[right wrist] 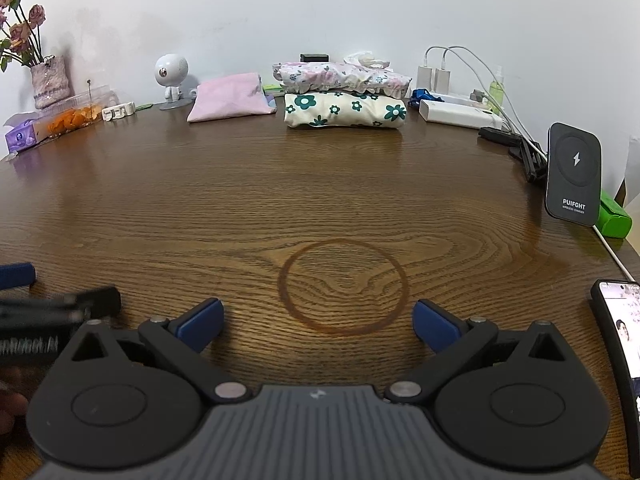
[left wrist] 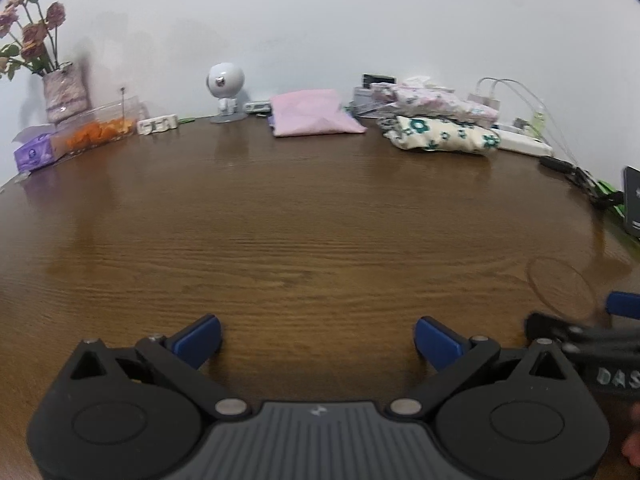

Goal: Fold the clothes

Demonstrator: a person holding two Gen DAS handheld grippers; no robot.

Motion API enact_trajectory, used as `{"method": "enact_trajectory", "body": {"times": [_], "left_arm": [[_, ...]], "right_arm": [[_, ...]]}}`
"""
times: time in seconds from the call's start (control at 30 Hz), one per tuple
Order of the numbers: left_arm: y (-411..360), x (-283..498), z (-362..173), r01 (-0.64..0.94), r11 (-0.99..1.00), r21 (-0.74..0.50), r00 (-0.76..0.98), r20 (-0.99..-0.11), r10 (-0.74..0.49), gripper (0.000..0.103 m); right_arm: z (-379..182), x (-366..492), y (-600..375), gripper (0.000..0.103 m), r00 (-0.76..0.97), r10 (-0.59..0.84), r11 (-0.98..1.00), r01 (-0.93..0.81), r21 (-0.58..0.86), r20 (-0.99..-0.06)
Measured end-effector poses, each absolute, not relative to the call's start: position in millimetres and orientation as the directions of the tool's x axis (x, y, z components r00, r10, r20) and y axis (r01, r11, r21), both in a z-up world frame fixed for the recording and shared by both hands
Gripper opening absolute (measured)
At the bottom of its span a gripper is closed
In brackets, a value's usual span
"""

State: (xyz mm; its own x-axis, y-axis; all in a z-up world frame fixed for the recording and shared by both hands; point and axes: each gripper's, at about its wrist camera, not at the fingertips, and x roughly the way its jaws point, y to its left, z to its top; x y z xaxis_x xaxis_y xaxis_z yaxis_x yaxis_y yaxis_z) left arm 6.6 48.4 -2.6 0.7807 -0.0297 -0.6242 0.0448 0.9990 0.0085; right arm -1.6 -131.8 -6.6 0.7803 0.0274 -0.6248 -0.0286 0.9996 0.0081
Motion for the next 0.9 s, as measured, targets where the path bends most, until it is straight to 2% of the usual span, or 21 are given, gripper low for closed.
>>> {"method": "enact_trajectory", "body": {"times": [0.9], "left_arm": [[45.9, 5.2, -3.5, 0.04, 0.999, 0.013, 0.782, -0.623, -0.023, 0.103]], "right_arm": [[-6.8, -1.2, -128.1, 0.102, 0.781, 0.053, 0.998, -0.056, 0.015, -0.623]]}}
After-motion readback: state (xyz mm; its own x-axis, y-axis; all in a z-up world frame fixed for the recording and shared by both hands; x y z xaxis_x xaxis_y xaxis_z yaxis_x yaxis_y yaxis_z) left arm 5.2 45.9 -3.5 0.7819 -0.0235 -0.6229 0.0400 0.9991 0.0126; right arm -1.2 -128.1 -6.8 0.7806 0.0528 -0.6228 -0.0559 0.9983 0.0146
